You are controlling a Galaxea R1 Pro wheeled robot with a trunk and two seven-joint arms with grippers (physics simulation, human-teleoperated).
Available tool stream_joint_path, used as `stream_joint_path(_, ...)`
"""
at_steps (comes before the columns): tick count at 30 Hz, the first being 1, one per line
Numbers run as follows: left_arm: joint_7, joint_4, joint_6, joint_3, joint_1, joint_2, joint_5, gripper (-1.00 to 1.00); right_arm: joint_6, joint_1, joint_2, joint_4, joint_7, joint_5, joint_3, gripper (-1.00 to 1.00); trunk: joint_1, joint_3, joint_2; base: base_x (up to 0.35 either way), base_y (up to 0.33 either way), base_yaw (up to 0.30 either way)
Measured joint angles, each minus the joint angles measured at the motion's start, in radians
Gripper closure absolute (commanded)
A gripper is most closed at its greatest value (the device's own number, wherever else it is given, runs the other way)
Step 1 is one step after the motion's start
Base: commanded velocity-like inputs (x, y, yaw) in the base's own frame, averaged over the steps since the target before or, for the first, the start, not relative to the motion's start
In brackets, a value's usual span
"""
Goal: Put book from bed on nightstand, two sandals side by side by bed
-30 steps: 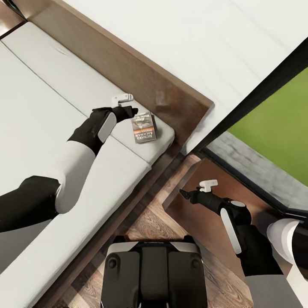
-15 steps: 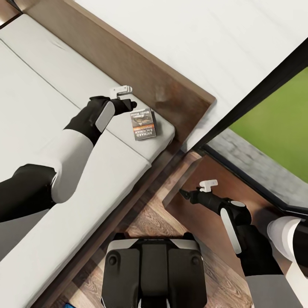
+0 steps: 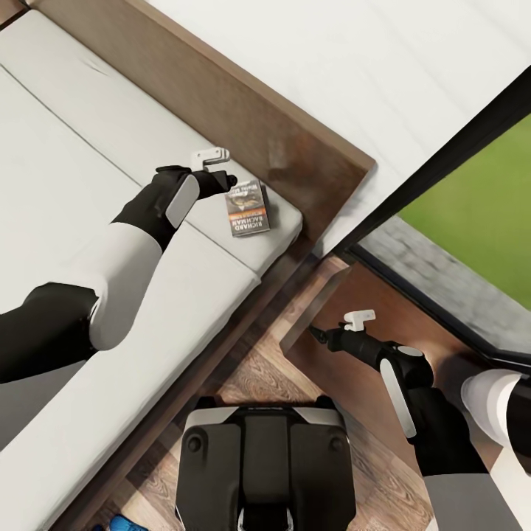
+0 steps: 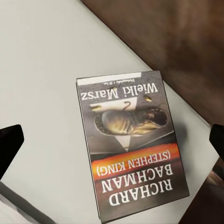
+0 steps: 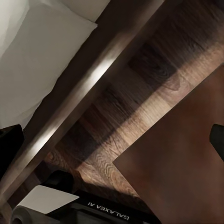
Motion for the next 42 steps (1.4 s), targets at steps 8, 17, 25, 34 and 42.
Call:
stream_joint_path(8,-0.001,-0.001,-0.002,0.001,0.0,-0.001,0.001,-1.0,0.0,0.0,0.0,0.0,0.0,0.001,0.0,-1.0,0.0,-0.013,0.0,0.0,0.0,0.0)
stream_joint_path(17,-0.005,-0.003,-0.004,-0.002,0.0,-0.004,0.041,-1.0,0.0,0.0,0.0,0.0,0.0,0.001,0.0,-1.0,0.0,-0.027,0.0,0.0,0.0,0.0)
stream_joint_path(25,-0.009,-0.009,-0.006,-0.003,0.001,-0.005,0.046,-1.0,0.0,0.0,0.0,0.0,0.0,0.001,0.0,-1.0,0.0,-0.04,0.0,0.0,0.0,0.0)
stream_joint_path(34,-0.01,-0.011,-0.006,-0.004,0.001,-0.004,0.046,-1.0,0.0,0.0,-0.001,0.0,0.0,0.001,0.0,-1.0,0.0,-0.054,0.0,0.0,0.0,0.0)
stream_joint_path(42,-0.01,-0.011,-0.006,-0.003,0.001,-0.004,0.047,-1.0,0.0,0.0,0.0,0.0,0.0,0.0,0.0,-1.0,0.0,-0.067,0.0,0.0,0.0,0.0)
